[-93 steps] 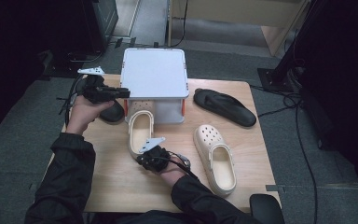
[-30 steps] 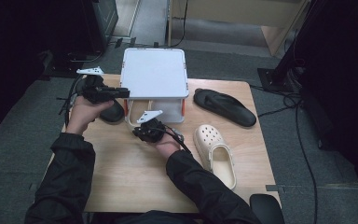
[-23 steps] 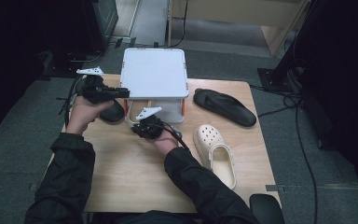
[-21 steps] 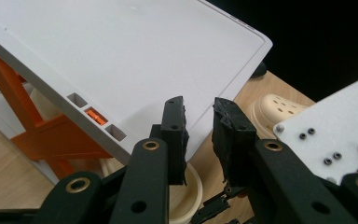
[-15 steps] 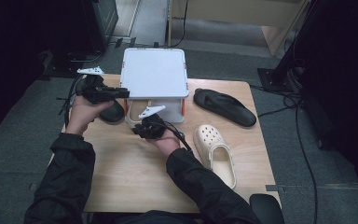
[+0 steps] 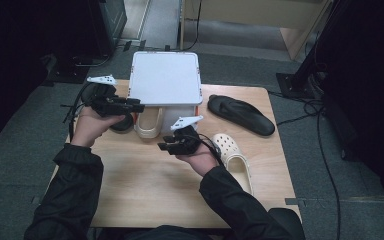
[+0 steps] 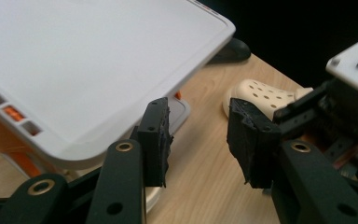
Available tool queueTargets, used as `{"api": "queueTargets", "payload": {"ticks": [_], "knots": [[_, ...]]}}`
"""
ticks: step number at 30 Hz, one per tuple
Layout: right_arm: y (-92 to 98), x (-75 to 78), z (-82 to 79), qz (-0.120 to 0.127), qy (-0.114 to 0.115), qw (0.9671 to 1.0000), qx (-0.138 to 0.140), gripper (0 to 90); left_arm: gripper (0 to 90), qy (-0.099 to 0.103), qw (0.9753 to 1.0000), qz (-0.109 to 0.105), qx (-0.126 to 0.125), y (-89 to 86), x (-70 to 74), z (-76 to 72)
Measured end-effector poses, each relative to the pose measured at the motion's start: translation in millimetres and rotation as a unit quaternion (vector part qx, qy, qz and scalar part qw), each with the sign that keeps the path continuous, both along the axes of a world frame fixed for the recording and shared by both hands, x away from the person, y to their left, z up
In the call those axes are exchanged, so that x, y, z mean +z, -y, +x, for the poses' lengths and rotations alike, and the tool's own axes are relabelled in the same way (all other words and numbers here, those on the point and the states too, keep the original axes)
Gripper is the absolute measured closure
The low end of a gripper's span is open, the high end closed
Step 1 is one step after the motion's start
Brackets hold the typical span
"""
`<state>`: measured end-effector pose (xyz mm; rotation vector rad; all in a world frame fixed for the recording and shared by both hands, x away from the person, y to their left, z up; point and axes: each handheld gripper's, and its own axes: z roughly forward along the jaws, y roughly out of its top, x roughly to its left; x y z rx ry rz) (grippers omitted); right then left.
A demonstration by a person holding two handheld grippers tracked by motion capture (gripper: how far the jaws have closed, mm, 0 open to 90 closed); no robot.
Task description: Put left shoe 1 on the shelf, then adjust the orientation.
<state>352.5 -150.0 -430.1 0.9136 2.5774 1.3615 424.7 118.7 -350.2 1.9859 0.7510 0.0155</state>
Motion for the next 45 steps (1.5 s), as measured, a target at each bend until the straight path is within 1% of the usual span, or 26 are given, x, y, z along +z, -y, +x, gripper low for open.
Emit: {"api": "queueTargets", "payload": {"ticks": [3, 6, 7, 9, 10, 12, 13, 14, 15, 16, 17, 18, 20, 22, 23, 24, 26, 28, 29, 31, 33, 35, 36, 40, 42, 45], "knots": [[18.2, 8.1, -7.6, 0.001, 0.009, 0.9999, -0.007, 63.9, 57.8, -0.001, 1.0, 0.0, -0.007, 6.2, 1.4, -5.3], [34.6, 12.3, -11.9, 0.002, 0.004, 0.9999, -0.016, 63.7, 57.1, -0.005, 0.9999, -0.004, -0.014, 12.3, 1.2, -8.5], [38.5, 13.1, -12.9, 0.001, 0.005, 0.9998, -0.018, 63.5, 56.9, -0.005, 0.9999, -0.004, -0.014, 12.3, 1.2, -8.5], [50.0, 15.2, -15.9, 0.001, 0.005, 0.9997, -0.023, 62.2, 56.9, -0.007, 0.9997, -0.001, -0.024, 20.1, -0.1, -11.7], [50.0, 15.2, -15.9, 0.001, 0.005, 0.9997, -0.023, 62.2, 56.9, -0.007, 0.9997, -0.001, -0.024, 20.1, -0.1, -11.7], [62.5, 17.7, -19.1, 0.001, 0.005, 0.9994, -0.033, 62.0, 56.9, -0.009, 0.9996, 0.0, -0.026, 23.7, -1.7, -12.9], [73.1, 20.0, -22.7, 0.002, 0.007, 0.9991, -0.041, 62.0, 57.0, -0.015, 0.9996, -0.013, -0.019, 24.8, -4.9, -13.8], [79.1, 20.9, -24.0, 0.001, 0.009, 0.999, -0.045, 62.0, 57.1, -0.018, 0.9996, -0.016, -0.017, 25.3, -6.9, -14.1], [83.6, 21.7, -25.1, 0.001, 0.008, 0.9988, -0.048, 62.0, 57.1, -0.019, 0.9996, -0.012, -0.014, 26.5, -9.6, -14.7], [89.4, 22.5, -26.3, 0.001, 0.01, 0.9986, -0.052, 61.7, 57.1, -0.018, 0.9998, -0.003, -0.012, 28.0, -12.1, -15.9], [89.4, 22.5, -26.3, 0.001, 0.01, 0.9986, -0.052, 61.7, 57.1, -0.018, 0.9998, -0.003, -0.012, 28.0, -12.1, -15.9], [95.0, 23.0, -27.3, 0.002, 0.012, 0.9983, -0.057, 61.4, 57.1, -0.016, 0.9998, 0.006, -0.012, 30.1, -15.9, -18.3], [112.7, 22.1, -30.4, 0.0, 0.012, 0.9975, -0.069, 60.6, 57.1, -0.013, 0.9998, 0.009, -0.014, 32.6, -22.3, -23.8], [120.2, 20.3, -31.8, -0.002, 0.014, 0.9973, -0.071, 59.4, 56.7, -0.011, 0.9998, 0.011, -0.013, 33.5, -25.9, -27.5], [120.2, 20.3, -31.8, -0.002, 0.014, 0.9973, -0.071, 59.4, 56.4, -0.011, 0.9998, 0.011, -0.013, 33.5, -25.9, -27.5], [129.3, 18.2, -35.1, -0.002, 0.016, 0.9967, -0.079, 58.1, 56.2, -0.008, 0.9999, 0.008, -0.011, 33.7, -29.3, -31.1], [136.0, 17.2, -36.8, -0.003, 0.016, 0.9963, -0.085, 57.4, 55.9, -0.005, 0.9999, 0.009, -0.008, 33.9, -35.3, -36.8], [138.7, 16.8, -37.2, -0.003, 0.015, 0.9962, -0.086, 57.2, 55.9, -0.003, 0.9999, 0.008, -0.009, 34.0, -38.7, -40.3], [146.7, 15.6, -38.2, -0.009, 0.013, 0.9955, -0.093, 56.5, 55.9, -0.003, 0.9999, 0.009, -0.01, 33.9, -42.1, -43.6], [150.4, 15.1, -38.5, -0.009, 0.012, 0.9953, -0.096, 56.4, 55.6, -0.004, 0.9999, 0.011, -0.01, 34.0, -43.3, -44.7], [154.5, 14.3, -38.6, -0.01, 0.011, 0.995, -0.098, 55.0, 55.5, -0.004, 0.9999, 0.01, -0.01, 33.0, -49.3, -48.1], [157.3, 12.9, -38.2, -0.015, 0.012, 0.9949, -0.099, 54.7, 55.4, -0.005, 0.9999, 0.012, -0.009, 33.4, -52.6, -48.8], [158.8, 12.5, -38.5, -0.018, 0.01, 0.9946, -0.102, 54.3, 55.4, -0.006, 0.9998, 0.014, -0.011, 33.7, -53.7, -48.5], [165.9, 11.0, -39.0, -0.021, 0.015, 0.9938, -0.108, 52.3, 54.9, -0.001, 0.9996, 0.018, -0.02, 35.1, -55.3, -48.0], [169.5, 10.3, -40.4, -0.018, 0.01, 0.9934, -0.112, 50.9, 54.7, 0.001, 0.9996, 0.017, -0.021, 36.6, -56.2, -48.0], [175.6, 9.4, -43.2, -0.02, 0.011, 0.9931, -0.115, 49.2, 54.4, 0.002, 0.9995, 0.021, -0.023, 37.0, -57.3, -46.9]]}}
